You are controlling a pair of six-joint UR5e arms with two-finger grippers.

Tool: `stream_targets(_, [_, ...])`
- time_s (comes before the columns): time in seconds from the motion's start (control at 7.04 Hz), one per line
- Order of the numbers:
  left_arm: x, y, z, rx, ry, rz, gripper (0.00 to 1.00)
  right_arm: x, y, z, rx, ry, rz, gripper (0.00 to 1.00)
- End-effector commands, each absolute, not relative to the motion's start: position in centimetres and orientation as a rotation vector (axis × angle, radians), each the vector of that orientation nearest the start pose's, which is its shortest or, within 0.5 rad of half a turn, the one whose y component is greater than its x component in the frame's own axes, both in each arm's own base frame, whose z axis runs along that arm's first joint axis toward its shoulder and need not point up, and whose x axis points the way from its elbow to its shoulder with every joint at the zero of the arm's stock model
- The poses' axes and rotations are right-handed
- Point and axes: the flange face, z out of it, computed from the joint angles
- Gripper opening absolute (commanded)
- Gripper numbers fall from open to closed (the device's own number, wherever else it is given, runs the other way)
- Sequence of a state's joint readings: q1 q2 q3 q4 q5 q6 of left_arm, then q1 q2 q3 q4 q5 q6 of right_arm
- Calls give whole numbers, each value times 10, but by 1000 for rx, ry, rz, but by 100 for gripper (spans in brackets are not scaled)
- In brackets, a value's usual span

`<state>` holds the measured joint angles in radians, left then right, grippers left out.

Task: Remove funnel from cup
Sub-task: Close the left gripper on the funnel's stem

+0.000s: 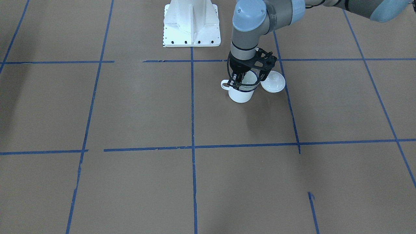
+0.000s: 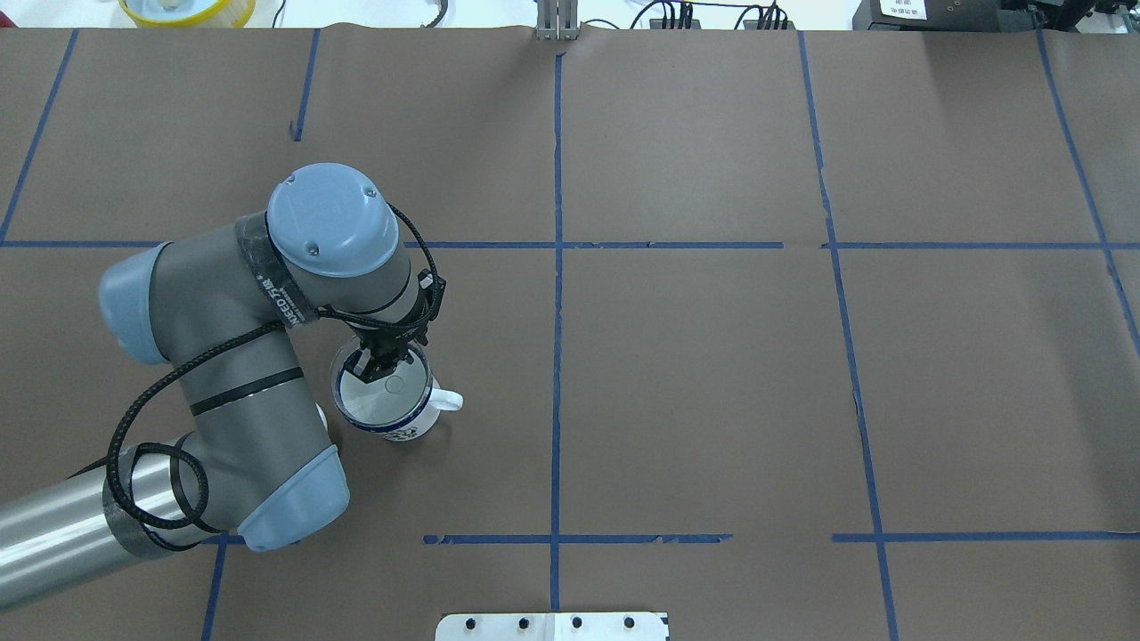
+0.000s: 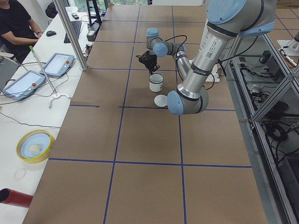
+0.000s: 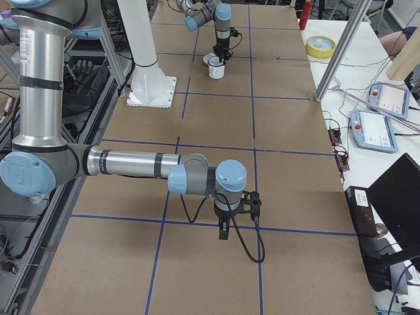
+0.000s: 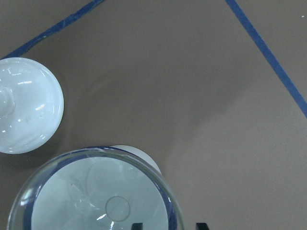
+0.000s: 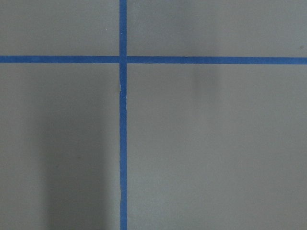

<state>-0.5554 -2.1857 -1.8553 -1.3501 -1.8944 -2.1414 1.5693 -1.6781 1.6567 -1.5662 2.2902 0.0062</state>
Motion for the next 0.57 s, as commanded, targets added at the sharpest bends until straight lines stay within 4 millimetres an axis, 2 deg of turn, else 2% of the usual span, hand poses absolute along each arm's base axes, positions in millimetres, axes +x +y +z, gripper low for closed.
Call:
stream_targets(0.0, [478, -416, 205, -328, 670, -970, 0, 67, -445, 670, -19, -719, 10, 100])
stream_targets(0.14, [471, -415, 196, -323, 656, -972, 0, 67, -445, 670, -19, -719, 10, 100])
stream_targets(0.28, [446, -414, 166, -259, 646, -1002, 0, 67, -445, 670, -19, -719, 10, 100])
stream_targets(0.43, [421, -426, 136, -177, 669, -1051, 0, 67, -445, 670, -19, -719, 10, 100])
